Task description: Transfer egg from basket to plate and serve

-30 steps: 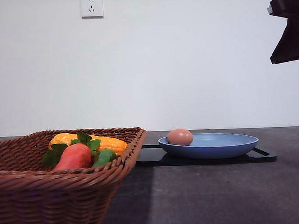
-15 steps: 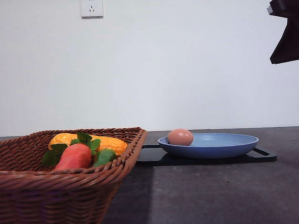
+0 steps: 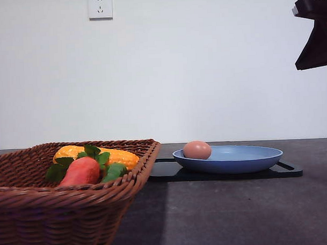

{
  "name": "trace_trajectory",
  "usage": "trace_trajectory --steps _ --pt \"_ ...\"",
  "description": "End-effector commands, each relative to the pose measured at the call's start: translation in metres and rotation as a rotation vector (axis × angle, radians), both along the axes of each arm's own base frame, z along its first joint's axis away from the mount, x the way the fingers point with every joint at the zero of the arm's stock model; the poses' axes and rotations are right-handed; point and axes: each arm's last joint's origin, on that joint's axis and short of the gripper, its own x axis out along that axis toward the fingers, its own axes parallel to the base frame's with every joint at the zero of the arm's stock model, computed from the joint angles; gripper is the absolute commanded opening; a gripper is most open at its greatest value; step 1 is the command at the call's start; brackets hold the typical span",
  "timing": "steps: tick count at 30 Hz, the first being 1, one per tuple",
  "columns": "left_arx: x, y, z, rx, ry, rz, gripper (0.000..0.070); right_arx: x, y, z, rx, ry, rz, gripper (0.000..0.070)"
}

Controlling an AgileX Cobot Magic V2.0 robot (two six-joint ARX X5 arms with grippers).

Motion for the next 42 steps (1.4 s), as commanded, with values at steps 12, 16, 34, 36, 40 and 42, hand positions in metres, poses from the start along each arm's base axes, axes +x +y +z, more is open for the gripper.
trace_trajectory --steps 12,16,34,36,40,42 --pt "0.000 0.000 -0.008 -0.005 0.054 0.002 0.0000 0.001 0.001 0.003 -0.002 -0.019 0.002 0.0000" --pt "0.000 0.000 -0.008 -0.005 0.054 0.002 0.0000 -0.002 -0.002 0.006 -0.027 -0.046 -0.028 0.0000" --pt "0.000 0.000 -0.008 -0.005 0.054 0.002 0.0000 -0.051 -0.056 -0.017 -0.081 -0.325 -0.101 0.0000" --pt "0.000 0.000 -0.008 -0.005 0.054 0.001 0.0000 -0.051 -0.057 -0.027 -0.074 -0.313 -0.099 0.0000" --pt "0.000 0.000 -0.008 -0.005 0.054 0.002 0.0000 -0.051 -0.059 -0.045 -0.068 -0.291 -0.091 0.0000" --pt "0.000 0.000 -0.008 -0.005 0.054 0.002 0.0000 -0.052 -0.060 -0.051 -0.061 -0.287 -0.092 0.0000"
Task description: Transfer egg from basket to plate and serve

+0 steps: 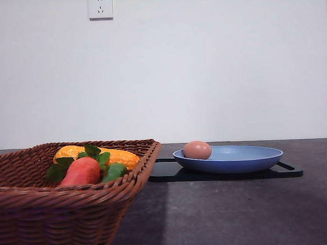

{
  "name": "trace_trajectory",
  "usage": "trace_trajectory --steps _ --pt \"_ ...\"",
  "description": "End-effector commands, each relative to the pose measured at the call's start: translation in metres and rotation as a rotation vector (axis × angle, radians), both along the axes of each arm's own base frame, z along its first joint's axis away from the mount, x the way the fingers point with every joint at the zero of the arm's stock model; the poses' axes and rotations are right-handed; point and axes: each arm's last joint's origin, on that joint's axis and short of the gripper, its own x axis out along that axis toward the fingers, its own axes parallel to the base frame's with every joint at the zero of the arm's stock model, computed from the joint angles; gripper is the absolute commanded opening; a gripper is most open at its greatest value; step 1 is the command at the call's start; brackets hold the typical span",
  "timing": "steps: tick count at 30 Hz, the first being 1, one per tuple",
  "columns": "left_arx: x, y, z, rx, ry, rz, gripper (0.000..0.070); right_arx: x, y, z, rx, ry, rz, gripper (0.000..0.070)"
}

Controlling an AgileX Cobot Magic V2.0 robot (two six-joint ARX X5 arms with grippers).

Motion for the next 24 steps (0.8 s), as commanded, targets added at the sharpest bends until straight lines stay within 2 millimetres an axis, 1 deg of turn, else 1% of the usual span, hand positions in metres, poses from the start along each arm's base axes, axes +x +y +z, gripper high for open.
trace_trajectory --steps 1,6,16,24 --pt "0.000 0.000 -0.008 -0.004 0.054 0.002 0.0000 -0.001 0.000 -0.002 0.019 -0.010 0.000 0.0000" --pt "0.000 0.000 -0.008 -0.004 0.054 0.002 0.0000 -0.002 0.000 -0.012 0.029 0.001 0.000 0.0000" --pt "0.000 0.000 -0.008 -0.004 0.054 0.002 0.0000 -0.004 0.000 -0.027 0.053 0.122 0.005 0.0000" --pt "0.000 0.000 -0.008 -0.004 0.054 0.002 0.0000 -0.004 0.000 -0.026 0.052 0.111 -0.014 0.0000"
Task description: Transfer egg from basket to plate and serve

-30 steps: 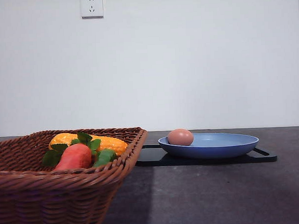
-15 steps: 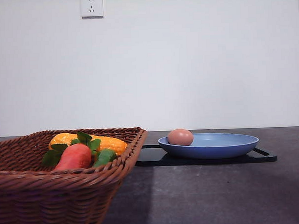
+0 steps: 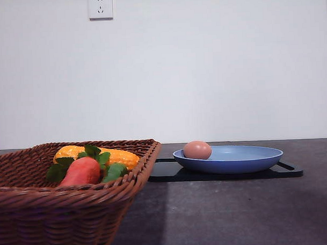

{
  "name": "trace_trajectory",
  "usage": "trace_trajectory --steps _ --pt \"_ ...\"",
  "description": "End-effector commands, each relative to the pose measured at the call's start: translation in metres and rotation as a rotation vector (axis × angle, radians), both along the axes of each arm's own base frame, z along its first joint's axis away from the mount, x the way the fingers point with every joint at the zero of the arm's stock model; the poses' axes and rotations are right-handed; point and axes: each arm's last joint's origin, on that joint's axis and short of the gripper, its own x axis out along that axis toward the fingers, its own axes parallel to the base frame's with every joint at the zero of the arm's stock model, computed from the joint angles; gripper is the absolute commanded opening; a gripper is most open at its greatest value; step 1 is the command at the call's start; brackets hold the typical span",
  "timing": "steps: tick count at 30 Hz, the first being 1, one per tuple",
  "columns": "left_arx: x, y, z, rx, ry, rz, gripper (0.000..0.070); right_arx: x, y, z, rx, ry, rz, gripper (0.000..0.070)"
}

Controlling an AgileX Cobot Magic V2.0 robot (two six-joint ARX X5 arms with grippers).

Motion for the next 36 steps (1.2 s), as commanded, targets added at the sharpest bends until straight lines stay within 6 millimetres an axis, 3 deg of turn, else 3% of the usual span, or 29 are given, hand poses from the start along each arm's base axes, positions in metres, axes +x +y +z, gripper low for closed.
trace_trajectory --steps 1,36 --pt "-0.0003 0.0001 -0.0082 -0.004 0.054 0.002 0.0000 0.0003 0.0000 -0.0002 0.013 -0.004 -0.005 0.0000" --pt "-0.0003 0.0001 -0.0082 -0.004 0.054 0.002 0.0000 0.0004 0.0000 0.0009 0.013 -0.014 -0.004 0.0000"
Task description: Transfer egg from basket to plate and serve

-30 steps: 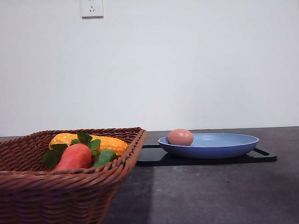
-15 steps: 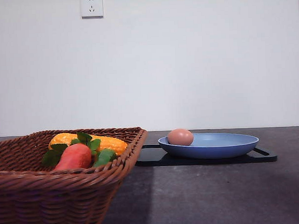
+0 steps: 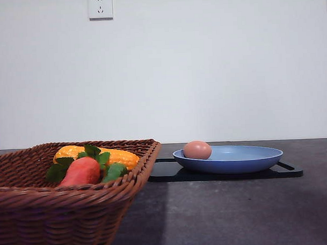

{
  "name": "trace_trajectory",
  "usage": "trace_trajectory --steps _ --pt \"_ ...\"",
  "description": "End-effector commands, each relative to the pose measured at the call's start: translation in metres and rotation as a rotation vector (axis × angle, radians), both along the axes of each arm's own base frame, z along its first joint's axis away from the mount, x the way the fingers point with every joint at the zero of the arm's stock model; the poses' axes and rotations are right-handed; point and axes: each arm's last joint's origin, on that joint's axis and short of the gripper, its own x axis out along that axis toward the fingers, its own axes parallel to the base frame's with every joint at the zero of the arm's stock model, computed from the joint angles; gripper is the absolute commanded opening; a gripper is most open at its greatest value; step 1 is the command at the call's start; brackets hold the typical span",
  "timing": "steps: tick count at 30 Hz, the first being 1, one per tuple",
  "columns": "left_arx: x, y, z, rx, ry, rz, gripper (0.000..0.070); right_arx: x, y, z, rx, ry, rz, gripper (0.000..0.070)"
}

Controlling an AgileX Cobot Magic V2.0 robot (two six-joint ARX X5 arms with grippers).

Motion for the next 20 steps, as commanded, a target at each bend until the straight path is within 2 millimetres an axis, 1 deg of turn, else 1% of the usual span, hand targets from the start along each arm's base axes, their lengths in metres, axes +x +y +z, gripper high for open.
trace_trajectory --steps 1,20 --pt "-0.0003 0.0001 -0.0083 -0.004 0.054 0.002 0.0000 0.0002 0.0000 0.0002 0.013 -0.007 -0.004 0.0000" --pt "-0.0003 0.0001 -0.0083 -0.004 0.054 0.002 0.0000 0.0002 0.0000 0.0001 0.013 -0.006 -0.004 0.0000"
